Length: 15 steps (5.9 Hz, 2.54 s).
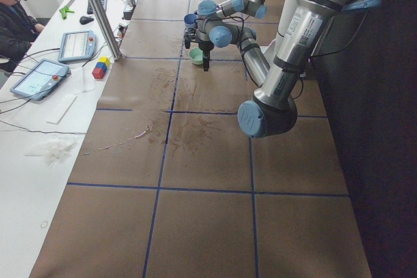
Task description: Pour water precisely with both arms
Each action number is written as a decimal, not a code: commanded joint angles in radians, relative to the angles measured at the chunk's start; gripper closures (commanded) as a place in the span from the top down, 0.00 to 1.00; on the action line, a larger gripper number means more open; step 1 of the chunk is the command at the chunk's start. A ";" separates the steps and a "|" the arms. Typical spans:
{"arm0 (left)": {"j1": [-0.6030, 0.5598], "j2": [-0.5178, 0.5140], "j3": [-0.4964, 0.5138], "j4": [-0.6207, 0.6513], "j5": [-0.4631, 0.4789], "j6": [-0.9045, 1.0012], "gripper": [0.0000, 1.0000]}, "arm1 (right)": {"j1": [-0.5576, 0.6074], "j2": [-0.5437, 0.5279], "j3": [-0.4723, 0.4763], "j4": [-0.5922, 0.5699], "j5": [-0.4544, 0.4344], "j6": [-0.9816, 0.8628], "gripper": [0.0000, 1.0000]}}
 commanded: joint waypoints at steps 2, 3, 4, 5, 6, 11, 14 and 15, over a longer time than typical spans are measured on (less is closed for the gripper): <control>0.000 0.000 0.000 0.000 0.000 0.001 1.00 | 0.144 -0.284 0.186 0.072 0.215 0.167 0.00; 0.000 0.000 0.000 -0.002 0.000 0.000 1.00 | 0.171 -0.425 0.229 0.173 0.225 0.169 0.00; 0.000 0.000 0.000 -0.002 0.000 0.000 1.00 | 0.202 -0.557 0.210 0.359 0.228 0.154 0.00; 0.000 0.000 -0.002 -0.002 0.000 0.000 1.00 | 0.221 -0.626 0.172 0.459 0.228 0.144 0.00; 0.000 0.000 0.000 -0.002 0.000 0.000 1.00 | 0.227 -0.635 0.072 0.600 0.227 0.143 0.00; 0.000 0.000 -0.002 -0.002 0.000 0.000 1.00 | 0.228 -0.642 -0.292 0.968 0.215 0.137 0.00; 0.000 0.000 -0.002 -0.002 0.000 0.000 1.00 | 0.227 -0.642 -0.303 0.970 0.181 0.137 0.08; 0.000 0.000 0.000 -0.002 0.000 0.001 1.00 | 0.227 -0.642 -0.303 0.970 0.181 0.137 0.14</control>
